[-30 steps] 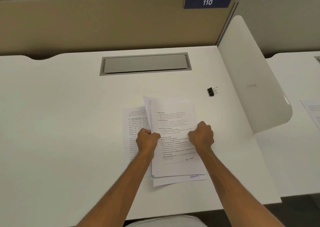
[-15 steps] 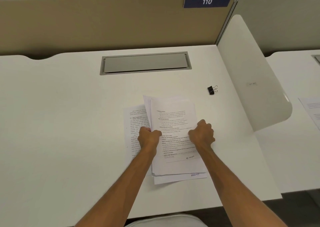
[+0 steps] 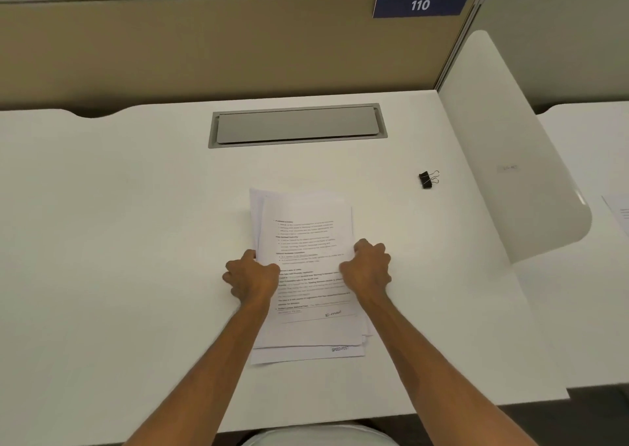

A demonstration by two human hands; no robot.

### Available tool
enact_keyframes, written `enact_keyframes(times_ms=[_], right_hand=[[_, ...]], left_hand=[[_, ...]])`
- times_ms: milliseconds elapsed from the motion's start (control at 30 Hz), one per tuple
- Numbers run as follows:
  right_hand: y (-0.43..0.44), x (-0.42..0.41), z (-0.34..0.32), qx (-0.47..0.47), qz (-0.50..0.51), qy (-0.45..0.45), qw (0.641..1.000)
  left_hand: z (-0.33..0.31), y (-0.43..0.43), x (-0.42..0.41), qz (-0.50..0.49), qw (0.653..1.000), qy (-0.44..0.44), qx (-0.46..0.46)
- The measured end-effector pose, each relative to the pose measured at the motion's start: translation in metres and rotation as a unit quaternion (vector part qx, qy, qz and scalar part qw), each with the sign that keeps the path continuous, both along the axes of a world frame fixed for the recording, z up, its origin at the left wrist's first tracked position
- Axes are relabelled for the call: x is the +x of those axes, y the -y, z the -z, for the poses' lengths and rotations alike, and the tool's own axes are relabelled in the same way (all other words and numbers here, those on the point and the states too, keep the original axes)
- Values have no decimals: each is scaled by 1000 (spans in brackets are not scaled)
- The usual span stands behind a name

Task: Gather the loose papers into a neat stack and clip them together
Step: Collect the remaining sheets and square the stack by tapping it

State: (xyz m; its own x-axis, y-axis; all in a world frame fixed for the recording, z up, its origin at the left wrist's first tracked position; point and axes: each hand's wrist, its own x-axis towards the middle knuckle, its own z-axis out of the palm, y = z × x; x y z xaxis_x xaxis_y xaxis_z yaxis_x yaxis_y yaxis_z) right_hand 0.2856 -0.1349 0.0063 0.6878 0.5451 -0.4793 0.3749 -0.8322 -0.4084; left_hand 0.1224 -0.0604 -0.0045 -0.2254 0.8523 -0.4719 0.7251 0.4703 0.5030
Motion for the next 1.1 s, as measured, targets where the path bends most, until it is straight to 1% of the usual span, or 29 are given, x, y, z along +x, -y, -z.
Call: enact_keyframes(times_ms=[33,133,267,333,400,433,633,700,767,833,900,967,1033,1100], right_hand=[[-2,-2,-1,0,2,-1,1000],[-6,-5,0,13,25,-29,999],[-9,-1,-1,39,61,-75,995],[-11,1,-3,47,82,-100,990],[-12,4,-2,49,96,-118,987],[-12,5,-1,47,99,-123,986],[-14,10,0,48,99,-137,984],[-12,14,4,80,106,-162,978],[-9,22,3,122,107,-194,968],[-7,30,-4,178,92,-260,945],[-5,39,-14,233,56,-330,913],[-4,45,-23,280,9,-369,886],[-4,48,-37,306,-33,-363,880],[-5,50,-52,318,-75,-307,894]], left_hand=[[-1,-1,-1,7,1000,-3,-7],[-4,-4,1,1,999,40,-34],[-8,-8,3,-49,993,95,-59],[-8,-10,0,-68,992,85,-67],[-5,-11,-6,-55,994,63,-73],[-4,-11,-9,-51,994,66,-71],[-7,-7,-19,-79,984,156,-28],[-11,-5,-21,-76,978,193,1],[-15,-5,-28,-50,973,222,28],[-20,-6,-37,-24,962,267,43],[-31,-8,-45,-18,943,329,43],[-46,-9,-50,-16,922,384,51],[-60,-11,-53,-11,904,421,68],[-73,-13,-54,-1,895,435,94]])
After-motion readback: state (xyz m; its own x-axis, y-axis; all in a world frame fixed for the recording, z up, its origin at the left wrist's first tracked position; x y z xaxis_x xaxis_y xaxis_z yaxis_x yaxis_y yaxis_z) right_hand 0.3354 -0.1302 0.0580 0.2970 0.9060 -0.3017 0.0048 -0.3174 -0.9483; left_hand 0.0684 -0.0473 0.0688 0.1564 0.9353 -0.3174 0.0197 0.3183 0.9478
